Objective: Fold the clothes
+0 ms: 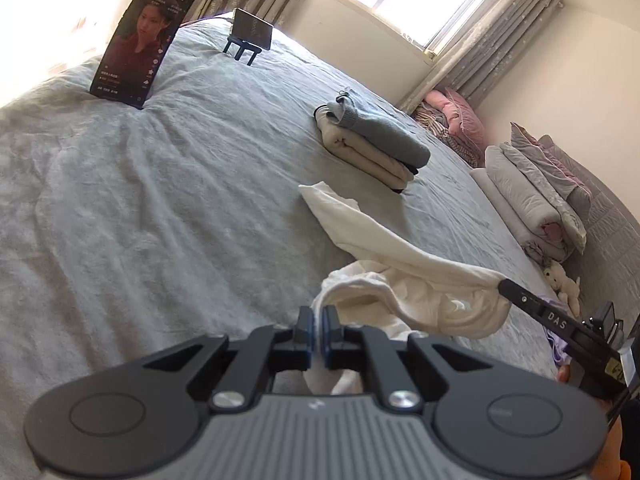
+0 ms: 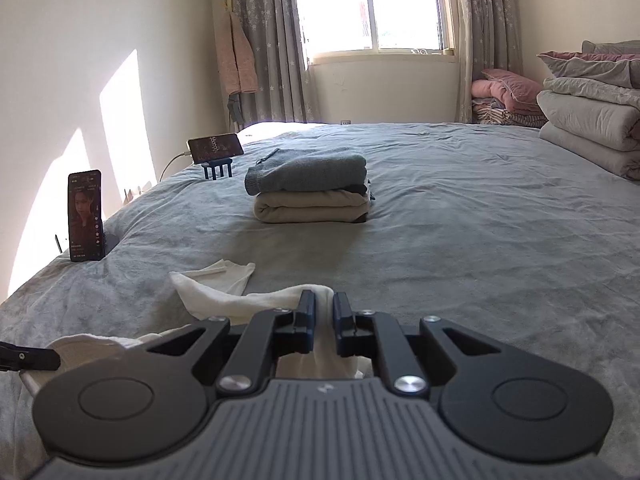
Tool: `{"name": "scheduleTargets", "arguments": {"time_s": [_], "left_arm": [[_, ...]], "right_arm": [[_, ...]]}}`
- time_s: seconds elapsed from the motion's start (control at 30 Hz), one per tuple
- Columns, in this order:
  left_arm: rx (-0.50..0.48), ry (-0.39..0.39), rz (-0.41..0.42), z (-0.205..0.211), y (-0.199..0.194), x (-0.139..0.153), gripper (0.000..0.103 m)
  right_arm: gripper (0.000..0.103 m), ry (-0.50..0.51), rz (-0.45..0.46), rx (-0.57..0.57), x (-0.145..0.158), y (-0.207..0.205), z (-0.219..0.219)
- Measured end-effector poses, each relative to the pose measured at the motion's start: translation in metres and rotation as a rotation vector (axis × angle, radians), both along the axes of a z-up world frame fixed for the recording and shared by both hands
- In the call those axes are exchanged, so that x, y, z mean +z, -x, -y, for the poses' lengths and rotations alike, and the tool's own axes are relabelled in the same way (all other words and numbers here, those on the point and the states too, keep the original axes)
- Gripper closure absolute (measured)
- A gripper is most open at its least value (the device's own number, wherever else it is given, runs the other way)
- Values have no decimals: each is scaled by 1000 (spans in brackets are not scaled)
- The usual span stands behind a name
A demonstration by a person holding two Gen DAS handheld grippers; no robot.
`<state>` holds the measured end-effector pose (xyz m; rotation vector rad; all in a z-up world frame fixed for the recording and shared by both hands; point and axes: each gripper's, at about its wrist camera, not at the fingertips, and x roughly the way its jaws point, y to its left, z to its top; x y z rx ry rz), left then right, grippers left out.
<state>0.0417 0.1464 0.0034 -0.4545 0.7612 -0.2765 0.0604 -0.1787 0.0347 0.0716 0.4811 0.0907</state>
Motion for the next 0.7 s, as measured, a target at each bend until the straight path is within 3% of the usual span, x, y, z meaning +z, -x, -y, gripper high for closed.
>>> {"name": "scheduleTargets", "arguments": {"time_s": [0.2,0.43,0.5,0.57,0.6,0.7], "left_arm": [[47,-169,-50,-12,0,-7,98],[12,-311,-16,1,3,-6,96],[-22,-340,32,9,6,-2,87],[-55,-347,83,17,9,3,52],[-67,-348,107,20,11,5,47],[-119,-378,191,36,12,11,43]], "right_arm": [[91,60,-114,-64,-17,-6,13],[91,99,-206,-92,-31,-12,20],[91,91,-218,-88,-32,-11,22],[84,73,-214,-80,-31,-9,21],[80,65,-208,-75,-29,-8,21],[49,44,-181,-56,-25,-5,21]]}}
